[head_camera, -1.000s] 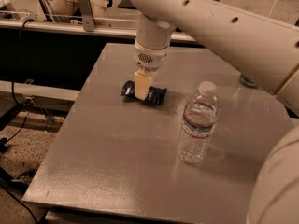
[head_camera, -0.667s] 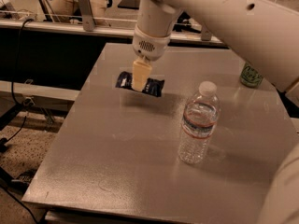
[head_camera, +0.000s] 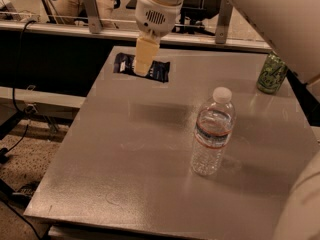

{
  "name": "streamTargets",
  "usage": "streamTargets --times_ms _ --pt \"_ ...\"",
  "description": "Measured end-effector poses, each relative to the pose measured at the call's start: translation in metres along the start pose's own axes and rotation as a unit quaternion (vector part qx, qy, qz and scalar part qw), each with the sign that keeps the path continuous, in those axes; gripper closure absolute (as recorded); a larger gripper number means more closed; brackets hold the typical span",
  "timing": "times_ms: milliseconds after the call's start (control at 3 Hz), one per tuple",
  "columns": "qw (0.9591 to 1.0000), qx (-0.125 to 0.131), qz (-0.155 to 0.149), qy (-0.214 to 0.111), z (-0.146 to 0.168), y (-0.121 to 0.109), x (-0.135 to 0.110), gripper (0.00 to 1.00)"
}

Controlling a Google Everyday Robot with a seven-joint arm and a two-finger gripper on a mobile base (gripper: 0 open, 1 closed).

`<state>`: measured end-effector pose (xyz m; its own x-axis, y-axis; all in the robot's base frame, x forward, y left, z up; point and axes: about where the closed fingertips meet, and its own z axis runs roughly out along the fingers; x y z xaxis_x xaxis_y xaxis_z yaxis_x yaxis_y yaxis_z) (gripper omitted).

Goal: Pick rxbar blueberry

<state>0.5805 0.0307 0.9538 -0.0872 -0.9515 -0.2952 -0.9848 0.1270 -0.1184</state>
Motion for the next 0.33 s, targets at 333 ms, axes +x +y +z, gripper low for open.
streamTargets --times_ms 333 --pt "1.0 0.004 -0.001 -0.005 -0.0007 -0.0017 -0.0028 1.0"
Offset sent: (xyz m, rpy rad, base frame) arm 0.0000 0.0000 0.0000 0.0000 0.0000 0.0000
